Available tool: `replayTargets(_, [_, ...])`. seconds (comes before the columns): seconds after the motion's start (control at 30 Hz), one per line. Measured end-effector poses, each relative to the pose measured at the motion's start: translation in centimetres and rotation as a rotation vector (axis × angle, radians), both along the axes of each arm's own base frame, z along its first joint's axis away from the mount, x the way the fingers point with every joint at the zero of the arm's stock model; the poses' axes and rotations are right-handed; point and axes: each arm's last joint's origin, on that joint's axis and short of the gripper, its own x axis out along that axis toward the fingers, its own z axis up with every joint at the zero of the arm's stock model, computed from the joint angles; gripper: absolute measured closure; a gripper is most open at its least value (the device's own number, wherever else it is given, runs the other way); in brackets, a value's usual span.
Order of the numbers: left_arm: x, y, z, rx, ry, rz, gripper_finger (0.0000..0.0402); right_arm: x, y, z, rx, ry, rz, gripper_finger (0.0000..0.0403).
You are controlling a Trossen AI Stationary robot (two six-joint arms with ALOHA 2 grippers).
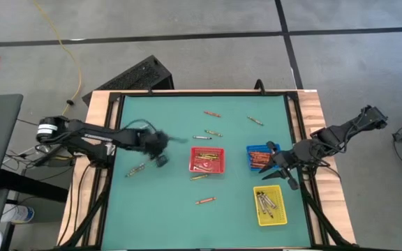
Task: Sort crayons
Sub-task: Put the orange crayon into the blue basket
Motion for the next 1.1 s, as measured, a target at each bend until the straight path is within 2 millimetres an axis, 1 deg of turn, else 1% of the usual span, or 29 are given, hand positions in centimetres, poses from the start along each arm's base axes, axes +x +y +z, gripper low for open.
replayTargets(0.07, [1.5, 0.1, 2.1, 0.06, -0.125, -0.063, 0.0385, 0.1, 0.1, 0.0, 0.002, -0.001, 0.0, 0.0295])
replayTargets(0.13, [2.9, 0.2, 3.4, 0.106, -0.217, -0.152, 0.0388, 0.1, 0.1, -0.1, 0.001, 0.006, 0.002, 0.0295])
replayTargets(0.17, [3.5, 0.1, 4.3, 0.129, -0.29, -0.196, 0.0389, 0.2, 0.2, -0.1, 0.003, 0.008, -0.001, 0.0295])
replayTargets(0.23, [4.9, -0.1, 7.3, 0.183, -0.536, -0.279, 0.039, 0.2, 0.2, -0.2, 0.002, 0.018, -0.002, 0.0295])
replayTargets(0.27, [5.2, -0.2, 8.3, 0.202, -0.64, -0.32, 0.0391, 0.3, 0.3, -0.2, 0.008, 0.024, -0.006, 0.0295])
replayTargets(0.3, [5.4, -0.3, 8.9, 0.208, -0.721, -0.362, 0.0391, 0.4, 0.4, -0.3, 0.012, 0.031, -0.012, 0.0295])
replayTargets(0.4, [6.0, -0.6, 9.6, 0.193, -0.897, -0.475, 0.0392, 0.4, 0.6, -0.5, 0.011, 0.051, -0.031, 0.0295])
replayTargets(0.5, [6.7, -0.9, 10.1, 0.18, -1.041, -0.529, 0.0392, 0.4, 0.9, -0.6, -0.005, 0.05, -0.038, 0.0295])
replayTargets(0.53, [7.1, -1.0, 9.9, 0.178, -1.065, -0.537, 0.0392, 0.4, 1.0, -0.6, -0.014, 0.048, -0.039, 0.0295])
replayTargets(0.57, [7.6, -1.1, 9.2, 0.169, -1.065, -0.536, 0.0392, 0.3, 1.1, -0.7, -0.026, 0.043, -0.041, 0.0295])
replayTargets(0.67, [9.4, -1.1, 6.8, 0.12, -1.048, -0.522, 0.0392, 0.2, 1.3, -0.7, -0.066, 0.026, -0.037, 0.0295])
replayTargets(0.73, [10.6, -1.1, 6.1, 0.087, -1.073, -0.509, 0.0392, 0.1, 1.4, -0.7, -0.07, 0.022, -0.026, 0.0295])
replayTargets(0.8, [12.0, -0.9, 5.6, 0.07, -1.094, -0.502, 0.0392, 0.0, 1.4, -0.7, -0.08, 0.023, -0.018, 0.0295])
replayTargets(0.9, [14.4, -1.0, 4.3, 0.034, -1.077, -0.528, 0.0392, -0.2, 1.5, -0.8, -0.092, 0.034, -0.008, 0.0295])
replayTargets(1.03, [17.9, -1.3, 4.3, 0.011, -1.116, -0.607, 0.0392, -0.4, 1.3, -1.1, -0.108, 0.07, -0.01, 0.0295])
replayTargets(1.1, [19.8, -1.5, 3.8, -0.013, -1.103, -0.643, 0.0392, -0.6, 1.2, -1.3, -0.115, 0.096, -0.032, 0.0295])
